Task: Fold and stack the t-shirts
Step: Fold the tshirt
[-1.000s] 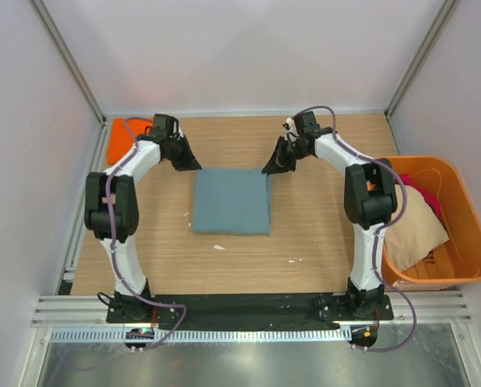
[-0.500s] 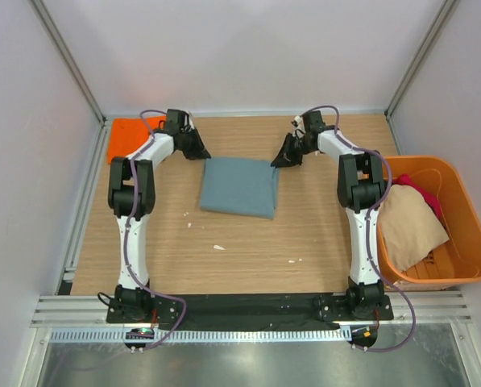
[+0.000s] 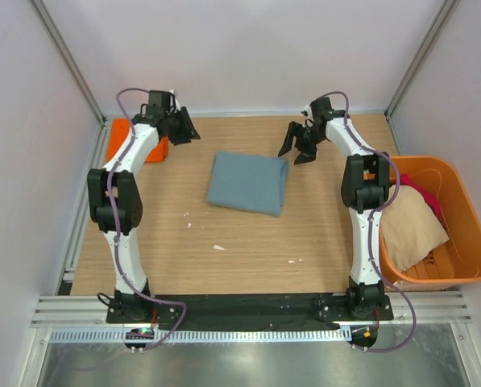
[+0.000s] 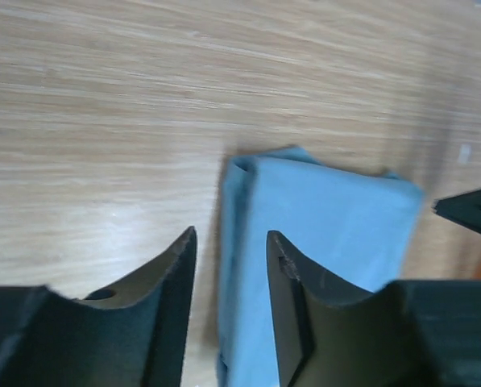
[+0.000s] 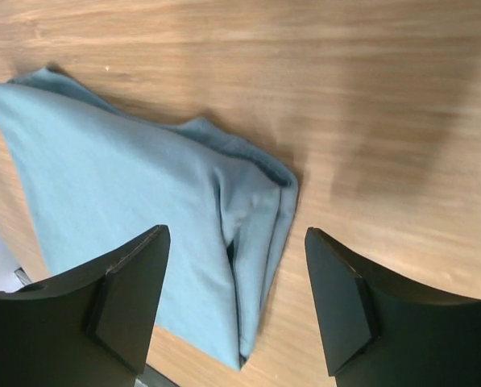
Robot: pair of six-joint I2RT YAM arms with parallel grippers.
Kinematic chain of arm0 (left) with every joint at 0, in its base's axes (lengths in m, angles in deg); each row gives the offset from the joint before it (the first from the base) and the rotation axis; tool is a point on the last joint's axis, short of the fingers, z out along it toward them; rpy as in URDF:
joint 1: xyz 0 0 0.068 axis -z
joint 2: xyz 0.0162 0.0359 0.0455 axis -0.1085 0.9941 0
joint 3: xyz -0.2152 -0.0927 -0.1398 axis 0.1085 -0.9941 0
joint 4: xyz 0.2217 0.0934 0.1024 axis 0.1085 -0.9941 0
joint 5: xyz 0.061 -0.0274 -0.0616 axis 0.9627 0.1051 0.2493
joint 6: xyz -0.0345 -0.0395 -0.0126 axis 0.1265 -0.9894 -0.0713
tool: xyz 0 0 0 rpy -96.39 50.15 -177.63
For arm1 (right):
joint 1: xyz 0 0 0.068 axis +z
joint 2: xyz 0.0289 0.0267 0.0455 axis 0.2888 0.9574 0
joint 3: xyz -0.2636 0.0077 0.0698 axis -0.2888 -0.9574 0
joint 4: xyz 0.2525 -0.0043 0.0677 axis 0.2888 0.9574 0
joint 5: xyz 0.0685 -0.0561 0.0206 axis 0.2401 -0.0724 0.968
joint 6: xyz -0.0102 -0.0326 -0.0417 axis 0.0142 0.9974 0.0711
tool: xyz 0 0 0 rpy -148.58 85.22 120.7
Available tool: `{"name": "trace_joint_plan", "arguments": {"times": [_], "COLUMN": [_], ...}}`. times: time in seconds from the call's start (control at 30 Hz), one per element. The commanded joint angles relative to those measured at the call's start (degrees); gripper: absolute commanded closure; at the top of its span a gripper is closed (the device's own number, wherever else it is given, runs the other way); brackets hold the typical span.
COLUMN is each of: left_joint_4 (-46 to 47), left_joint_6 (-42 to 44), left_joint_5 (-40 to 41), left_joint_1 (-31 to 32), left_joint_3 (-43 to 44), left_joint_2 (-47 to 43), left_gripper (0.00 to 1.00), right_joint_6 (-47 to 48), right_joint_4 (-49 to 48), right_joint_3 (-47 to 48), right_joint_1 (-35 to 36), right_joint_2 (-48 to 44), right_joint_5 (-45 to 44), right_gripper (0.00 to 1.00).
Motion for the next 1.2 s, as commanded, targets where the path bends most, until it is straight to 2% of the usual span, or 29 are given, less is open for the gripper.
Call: {"name": "trace_joint_plan", "arguments": {"times": [0.0, 0.03, 0.1, 0.17, 0.2, 0.23, 0.37, 0.43, 0.6, 0.73, 0.83, 0.93, 1.03, 1.17], "left_joint_4": [-0.34, 0.36, 3.44, 7.3, 8.45, 9.76, 11.44, 12.32, 14.34, 14.96, 14.0, 11.37, 8.03, 7.84], "left_joint_6": [0.48, 0.12, -1.89, -4.34, -5.14, -5.76, -7.26, -7.61, -6.83, -4.72, -2.09, -0.85, -1.02, -5.57], "left_joint_5": [-4.58, -7.28, -9.93, -13.19, -14.24, -15.12, -17.5, -17.68, -17.86, -16.89, -14.62, -13.38, -12.24, -12.84], "left_joint_1": [0.65, 1.17, 1.7, 2.58, 2.84, 3.37, 4.69, 4.95, 5.13, 5.31, 5.39, 5.48, 6.71, 9.34], "left_joint_3": [-3.64, -6.17, -8.73, -12.34, -13.22, -13.92, -17.7, -21.13, -28.16, -30.71, -32.12, -32.13, -31.07, -30.19], "left_joint_2": [-7.1, -7.54, -8.16, -8.34, -8.16, -7.9, -6.58, -7.1, -7.64, -4.66, -3.85, -9.19, -13.86, -18.96], "left_gripper": [0.61, 0.68, 0.75, 0.83, 0.86, 0.9, 0.96, 0.98, 1.0, 1.0, 1.0, 1.0, 0.94, 0.89], "right_joint_6": [1.77, 1.42, -1.72, -5.94, -8.4, -12.95, -18.7, -18.97, -21.43, -18.63, -13.71, -8.44, -4.83, -8.33], "right_joint_4": [6.24, 5.46, 0.02, -5.42, -11.45, -14.21, -25.37, -26.71, -38.66, -39.81, -36.14, -27.47, -22.07, -23.27], "right_joint_3": [2.89, 1.93, -3.07, -8.59, -10.28, -11.78, -17.58, -19.34, -33.75, -41.31, -42.55, -40.38, -36.77, -34.04], "right_joint_1": [-0.15, -0.06, 0.38, 1.43, 1.87, 2.4, 6.87, 8.02, 8.73, 8.12, 7.15, 6.8, 6.88, 6.88], "right_joint_2": [-7.13, -7.92, -10.55, -11.7, -12.31, -12.58, -11.62, -11.0, -12.58, -11.44, -11.26, -13.54, -16.27, -17.68], "right_joint_5": [-1.77, 0.5, 3.41, 11.14, 13.68, 15.36, 23.96, 26.0, 30.74, 30.85, 29.01, 27.6, 26.19, 24.7], "right_gripper": [0.26, 0.28, 0.32, 0.43, 0.51, 0.64, 0.78, 0.85, 0.88, 0.88, 0.88, 0.87, 0.83, 0.78]}}
